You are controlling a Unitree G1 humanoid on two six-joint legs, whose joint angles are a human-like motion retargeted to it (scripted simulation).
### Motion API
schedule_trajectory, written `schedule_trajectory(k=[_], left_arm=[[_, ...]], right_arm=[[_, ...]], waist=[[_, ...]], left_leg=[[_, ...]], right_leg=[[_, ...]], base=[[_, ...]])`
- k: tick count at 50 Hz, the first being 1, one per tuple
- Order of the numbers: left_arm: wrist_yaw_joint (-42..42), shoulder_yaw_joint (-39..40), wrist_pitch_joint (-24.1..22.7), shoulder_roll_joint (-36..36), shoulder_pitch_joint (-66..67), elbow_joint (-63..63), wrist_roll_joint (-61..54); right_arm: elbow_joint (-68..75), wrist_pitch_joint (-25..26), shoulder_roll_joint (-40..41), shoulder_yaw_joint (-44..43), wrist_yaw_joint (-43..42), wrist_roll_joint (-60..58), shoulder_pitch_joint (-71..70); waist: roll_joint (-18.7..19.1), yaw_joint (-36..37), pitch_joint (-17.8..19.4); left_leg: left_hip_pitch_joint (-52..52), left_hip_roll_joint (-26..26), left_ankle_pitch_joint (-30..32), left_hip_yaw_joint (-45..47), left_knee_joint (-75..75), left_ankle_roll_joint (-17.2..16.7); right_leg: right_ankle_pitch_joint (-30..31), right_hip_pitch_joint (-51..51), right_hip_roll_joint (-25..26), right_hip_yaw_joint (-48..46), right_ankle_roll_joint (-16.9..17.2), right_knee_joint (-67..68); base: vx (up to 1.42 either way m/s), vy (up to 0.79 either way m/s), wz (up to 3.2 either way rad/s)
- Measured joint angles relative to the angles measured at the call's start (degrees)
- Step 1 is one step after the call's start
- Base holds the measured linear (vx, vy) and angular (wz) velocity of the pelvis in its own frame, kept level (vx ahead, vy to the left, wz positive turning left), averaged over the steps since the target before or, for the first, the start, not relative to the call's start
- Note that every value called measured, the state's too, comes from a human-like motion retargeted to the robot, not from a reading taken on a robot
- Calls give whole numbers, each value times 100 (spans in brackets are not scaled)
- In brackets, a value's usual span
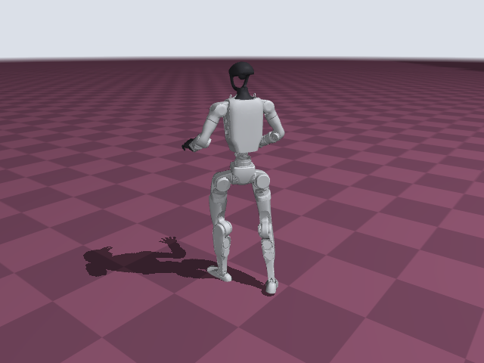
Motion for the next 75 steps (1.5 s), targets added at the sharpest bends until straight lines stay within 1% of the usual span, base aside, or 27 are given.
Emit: schedule_trajectory(k=[3, 5, 6, 9, 10, 12, 15, 17, 19, 22, 26, 29, 35, 41, 42, 43, 45, 48, 50, 52, 55, 60, 64, 68, 70, 72, 75], left_arm=[[-202, -186, 54, 61, -145, 183, 250], [-293, -256, 188, 94, -152, 199, 439], [-184, -338, 234, 119, -306, 207, 424], [51, -546, 368, 127, -619, 272, 434], [60, -600, 379, 114, -645, 301, 469], [18, -611, 461, 68, -679, 384, 470], [2, -589, 584, -8, -667, 444, 553], [104, -569, 595, -80, -657, 462, 487], [124, -635, 590, -150, -687, 470, 504], [106, -760, 600, -216, -770, 460, 532], [-8, -860, 618, -242, -861, 422, 541], [-103, -875, 626, -289, -870, 374, 530], [-54, -938, 627, -396, -682, 237, 573], [-153, -980, 553, -338, -568, 193, 461], [-206, -965, 503, -308, -571, 182, 411], [-301, -916, 407, -243, -597, 162, 305], [-294, -870, 328, -234, -514, 111, 250], [-250, -663, 125, -90, -386, -3, 17], [-141, -496, 184, -54, -266, -27, -219], [-304, -329, 132, -133, -116, 116, 92], [-275, 58, 192, -327, 234, 146, 17], [182, -95, 297, -197, -27, -61, -114], [-57, -407, 393, -27, -659, -1, 120], [-33, -873, 460, -185, -1139, 445, 270], [127, -1154, 496, -287, -1332, 823, 225], [181, -1331, 492, -354, -1493, 1238, 318], [338, -1226, 461, -461, -1480, 1441, 314]], right_arm=[[178, 6, 189, -276, -32, 101, 208], [141, 27, 280, -426, -24, 138, 413], [119, 51, 307, -468, -66, 208, 357], [146, 109, 229, -356, -213, 162, 89], [172, 94, 191, -280, -249, 107, 21], [267, 110, 143, -92, -248, -15, -198], [280, 62, 74, 73, -301, -200, -424], [366, 142, 53, 353, -414, -467, -656], [532, 168, 42, 533, -359, -760, -847], [723, 231, 79, 662, -274, -1083, -1040], [272, 103, 48, 391, -253, -878, -1025], [-63, -36, -48, 247, 10, -630, -943], [-63, 29, -27, 332, 14, -438, -528], [37, 91, -36, 306, 7, -181, -186], [29, 85, -62, 271, 7, -123, -150], [2, 64, -94, 201, 5, -38, -133], [-26, 61, -130, 172, -8, 5, -46], [-100, 31, -184, 115, -4, 138, -109], [-54, 122, -225, 284, 13, 110, -287], [51, -12, -176, 370, 151, 213, -463], [248, -24, -164, 608, 320, 46, -764], [246, -40, -179, 620, 336, 459, -1076], [261, 71, -167, 437, 153, 537, -866], [369, 158, -208, 433, 336, 710, -773], [285, 21, 21, 281, 497, 1974, -669], [299, 188, -228, 457, 578, 838, -742], [215, 201, -253, 485, 598, 575, -666]], waist=[[-21, -566, 33], [106, -723, 45], [72, -758, 147], [-47, -913, 132], [-59, -970, 73], [-40, -1051, -51], [149, -1391, -259], [260, -1197, -224], [405, -1249, -157], [527, -1428, 39], [467, -1661, 231], [336, -1716, 177], [-56, -1459, -419], [-607, -1258, -951], [-651, -1275, -861], [-643, -1342, -508], [-773, -1259, -597], [-854, -1046, -365], [-728, -808, -377], [-742, -619, -473], [-454, -569, -362], [-528, -646, -162], [-429, -240, 13], [-656, -106, 156], [-852, -75, 201], [-942, 57, 310], [-822, 167, 510]], left_leg=[[303, -333, 404, -811, -825, 0], [360, -55, 338, -1111, -731, 0], [328, -27, 299, -1234, -650, 65], [89, -43, 275, -1574, -591, 320], [40, -13, 273, -1673, -610, 343], [-48, 83, 326, -1791, -703, 412], [-408, 307, 359, -2213, -620, 499], [-155, 558, 418, -2011, -817, 486], [-81, 765, 434, -2106, -846, 375], [16, 988, 400, -2378, -737, 168], [124, 1039, 299, -2779, -530, 48], [221, 956, 239, -2971, -559, 95], [379, 626, 179, -3119, -923, 247], [365, 20, -46, -3312, -924, 294], [523, -51, -112, -3386, -914, 246], [942, -56, -214, -3518, -882, 157], [1060, -290, -368, -3513, -829, 67], [1368, -623, -715, -3389, -384, 0], [1510, -668, -716, -3148, -332, 85], [1226, -821, -844, -2744, 371, 75], [976, -776, -551, -2276, 1373, 29], [-1280, -867, 608, -1833, 5026, 0], [-3186, -156, -383, -1793, 8293, 45], [-5102, 18, -1216, -1628, 10655, 154], [-6053, 73, -1413, -1516, 11468, 85], [-6897, 305, -1532, -1484, 12054, 14], [-7853, 596, -1631, -1574, 12551, 5]], right_leg=[[379, -334, -296, -509, -309, 1429], [946, -1099, -361, -303, -678, 3033], [959, -1638, -491, -98, -735, 3977], [340, -3443, -872, 492, -992, 6569], [-86, -3935, -942, 609, -1126, 7261], [-388, -5124, -919, 941, -1255, 8528], [-368, -6785, -691, 1220, -985, 9949], [34, -7845, -193, 1361, -1023, 10638], [56, -8583, 27, 1270, -897, 11145], [14, -9334, 191, 1056, -749, 11670], [3, -9663, 153, 804, -646, 11885], [15, -9554, 119, 732, -595, 11644], [46, -8690, 330, 873, -542, 10220], [-226, -6596, 50, 849, -693, 7204], [-313, -5953, 12, 751, -672, 6466], [-412, -4939, -14, 537, -638, 5604], [-426, -3970, 11, 465, -581, 3991], [-118, -2339, 370, 775, -288, 1491], [204, -1564, 774, 1283, -403, -25], [271, -1519, 710, 1557, -110, -161], [665, -1297, 739, 1928, -13, -335], [650, -1254, 163, 2230, 125, -475], [505, -1183, 183, 2432, 31, -360], [484, -1162, -246, 2509, 96, -272], [482, -1157, -494, 2547, 132, -275], [531, -1114, -546, 2609, 135, -269], [710, -855, -425, 2647, 135, -310]], base=[[21, 35, 233], [21, 12, 153], [16, 8, 114], [12, 12, 97], [14, 10, 68], [12, 8, 39], [10, 7, 67], [18, -4, -28], [15, -3, 31], [15, -5, 89], [18, -5, 100], [21, -3, 73], [22, -5, 31], [25, -4, 36], [30, -3, 113], [32, -6, 106], [36, -11, 27], [35, -11, -57], [31, -20, -147], [29, -14, -161], [26, -11, -132], [15, -3, -38], [19, -20, -41], [15, -4, -5], [15, -2, -16], [13, -1, -40], [15, 5, -42]])
